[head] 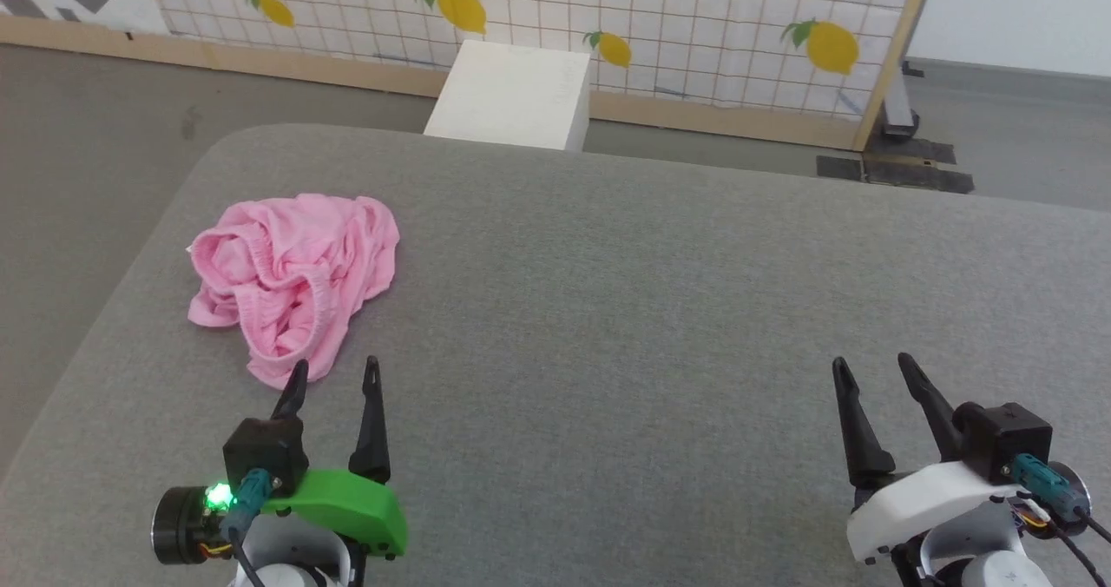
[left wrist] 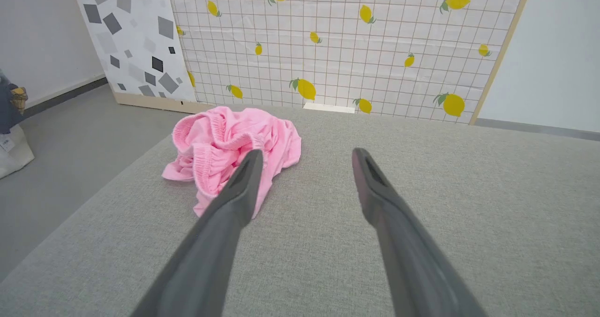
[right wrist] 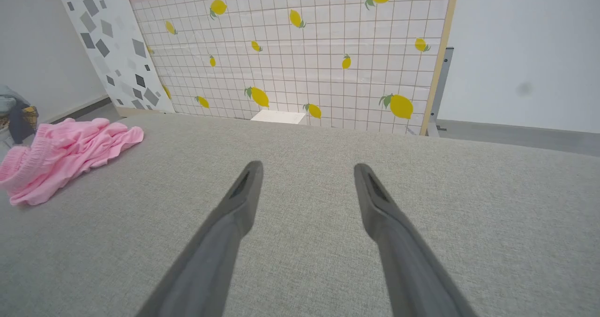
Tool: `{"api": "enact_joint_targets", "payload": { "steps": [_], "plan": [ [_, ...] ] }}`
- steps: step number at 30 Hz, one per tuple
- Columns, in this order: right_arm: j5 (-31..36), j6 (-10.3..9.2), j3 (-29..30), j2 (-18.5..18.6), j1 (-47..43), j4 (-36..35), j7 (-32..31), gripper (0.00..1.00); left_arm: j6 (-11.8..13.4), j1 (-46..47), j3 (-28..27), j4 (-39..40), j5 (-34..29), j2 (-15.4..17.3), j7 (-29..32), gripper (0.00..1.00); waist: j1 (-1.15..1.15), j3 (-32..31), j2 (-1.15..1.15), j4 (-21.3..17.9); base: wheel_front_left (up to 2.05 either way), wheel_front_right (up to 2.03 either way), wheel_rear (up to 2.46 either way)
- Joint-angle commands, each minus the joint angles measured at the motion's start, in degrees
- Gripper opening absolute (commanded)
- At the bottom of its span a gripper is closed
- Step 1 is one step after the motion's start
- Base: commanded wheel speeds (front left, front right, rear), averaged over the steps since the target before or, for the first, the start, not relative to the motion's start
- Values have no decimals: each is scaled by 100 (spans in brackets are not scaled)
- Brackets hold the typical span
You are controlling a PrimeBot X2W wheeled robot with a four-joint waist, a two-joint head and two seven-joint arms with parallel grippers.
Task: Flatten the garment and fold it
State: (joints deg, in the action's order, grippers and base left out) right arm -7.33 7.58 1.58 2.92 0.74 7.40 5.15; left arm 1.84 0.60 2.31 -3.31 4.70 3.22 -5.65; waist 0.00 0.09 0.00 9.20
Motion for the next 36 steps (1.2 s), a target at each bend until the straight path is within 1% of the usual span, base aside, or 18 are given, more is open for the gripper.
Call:
{"api": "enact_joint_targets", "payload": {
  "steps": [1,23,36],
  "plan": [
    [-69,-4,10,-2,-117,45,71,100,30,-75,2,-32,43,3,-63,100,0,6,0,102,0,0,0],
    [-340,-5,78,-2,-204,217,214,100,165,-168,5,-143,208,-5,-335,100,0,17,0,894,0,0,0],
    [-482,-6,102,-3,-271,291,292,100,250,-218,10,-185,273,-10,-489,100,0,10,0,1217,0,0,0]
  ]
}}
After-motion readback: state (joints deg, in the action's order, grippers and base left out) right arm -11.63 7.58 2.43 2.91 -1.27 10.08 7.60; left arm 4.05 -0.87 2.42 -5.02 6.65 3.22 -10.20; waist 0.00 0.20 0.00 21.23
